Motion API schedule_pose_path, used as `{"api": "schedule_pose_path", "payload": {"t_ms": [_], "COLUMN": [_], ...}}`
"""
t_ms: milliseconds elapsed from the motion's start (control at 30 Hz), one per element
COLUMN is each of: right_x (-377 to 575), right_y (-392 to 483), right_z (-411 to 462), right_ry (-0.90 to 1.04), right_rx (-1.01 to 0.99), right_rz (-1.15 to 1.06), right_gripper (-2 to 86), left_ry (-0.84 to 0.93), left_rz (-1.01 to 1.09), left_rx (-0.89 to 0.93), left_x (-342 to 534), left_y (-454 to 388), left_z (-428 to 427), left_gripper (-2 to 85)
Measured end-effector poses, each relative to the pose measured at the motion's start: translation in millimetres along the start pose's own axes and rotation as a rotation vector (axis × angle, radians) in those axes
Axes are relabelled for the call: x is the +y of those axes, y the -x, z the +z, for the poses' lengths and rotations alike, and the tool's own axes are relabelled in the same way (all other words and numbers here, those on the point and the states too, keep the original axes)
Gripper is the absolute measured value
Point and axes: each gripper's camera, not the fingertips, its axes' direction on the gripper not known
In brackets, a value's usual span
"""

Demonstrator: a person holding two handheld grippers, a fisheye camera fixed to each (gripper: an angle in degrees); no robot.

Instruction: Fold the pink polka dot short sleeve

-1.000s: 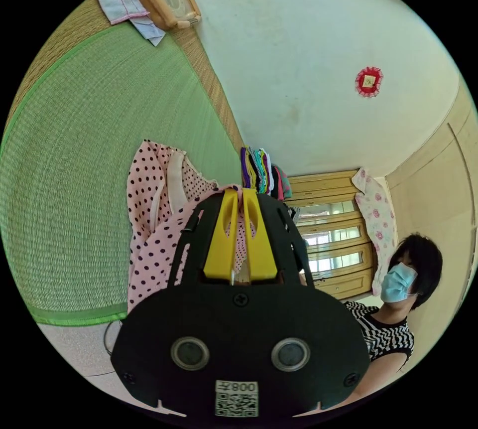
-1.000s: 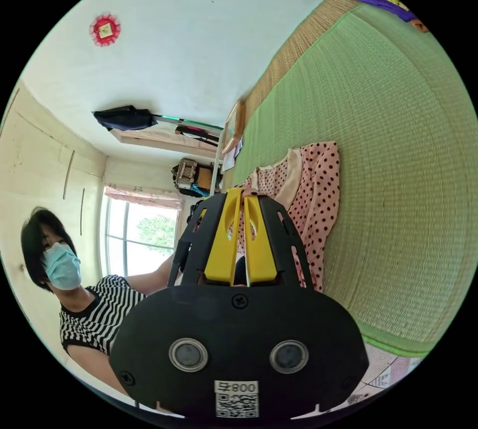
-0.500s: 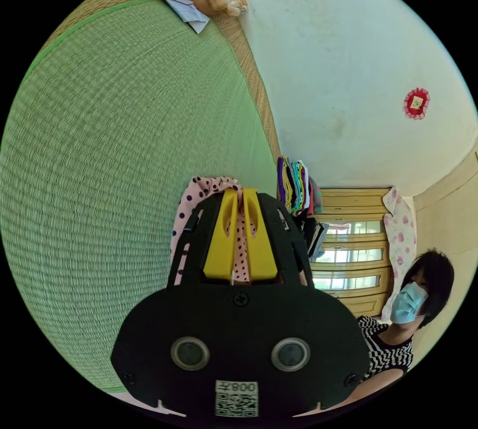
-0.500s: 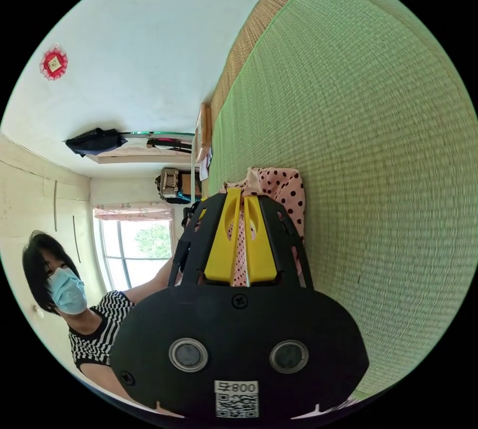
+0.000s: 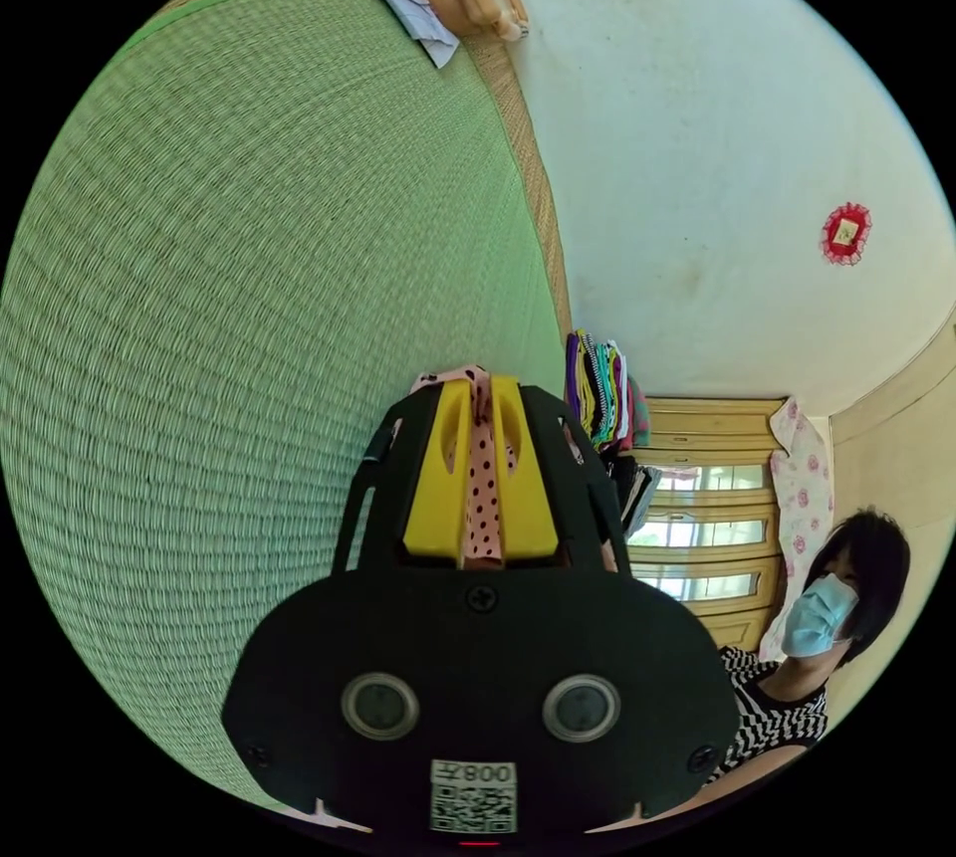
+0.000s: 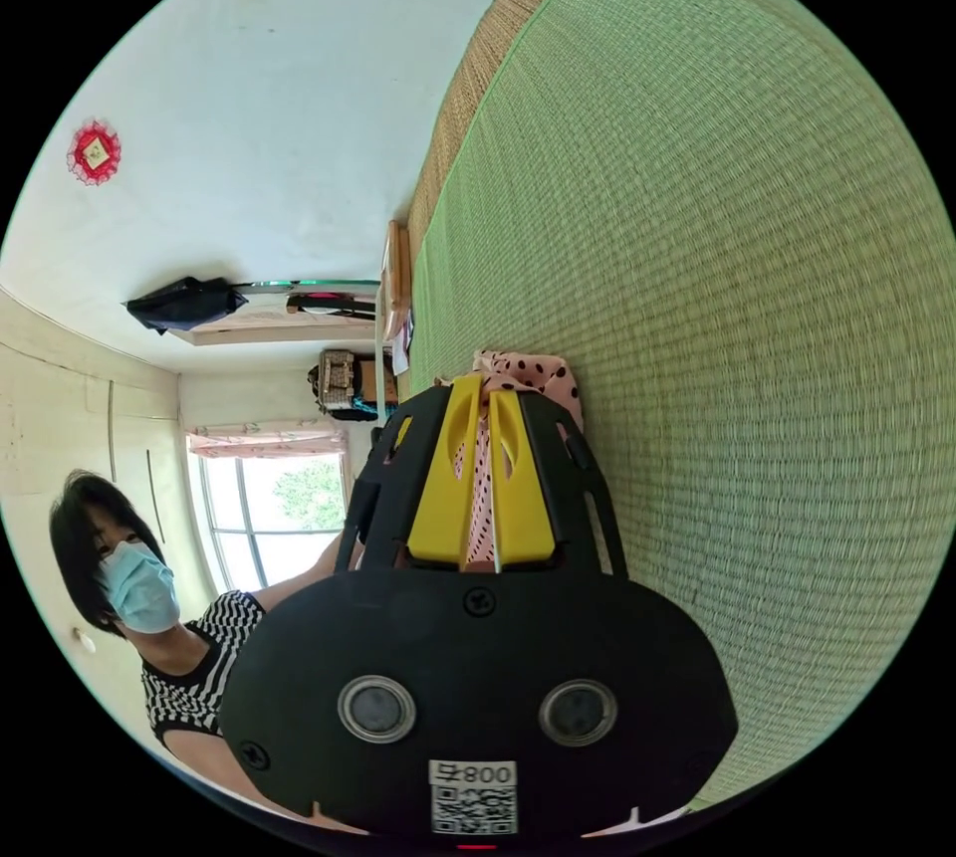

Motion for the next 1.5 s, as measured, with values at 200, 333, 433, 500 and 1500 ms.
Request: {"api": "schedule_pose_path", "payload": {"t_ms": [200,333,433,500,1500], "right_x": [-2.5,-0.9,4.0,9.3,15.9], "right_y": [12.1,23.8,36.5,49.7,212.2], "right_z": [-4.2,-8.3,-9.9,-10.1,123.0], "right_ry": [-0.029,-0.053,-0.067,-0.078,0.102], "right_rx": [-0.028,-0.034,-0.029,-0.016,0.723], "right_rz": [0.010,0.005,-0.006,-0.022,-0.356], "right_gripper": [1.7,2.4,2.7,2.8,0.1], "left_ry": [-0.045,-0.066,-0.066,-0.072,0.035], "left_rz": [-0.017,-0.014,-0.008,-0.005,0.173], "left_rx": [0.053,0.088,0.100,0.107,-0.244], "left_x": [0.9,3.8,7.3,10.3,63.4], "left_y": [15.1,19.2,18.6,17.9,-46.7], "left_z": [11.9,16.8,18.9,18.6,29.9], "left_gripper": [5.2,6.4,6.8,6.9,0.5]}}
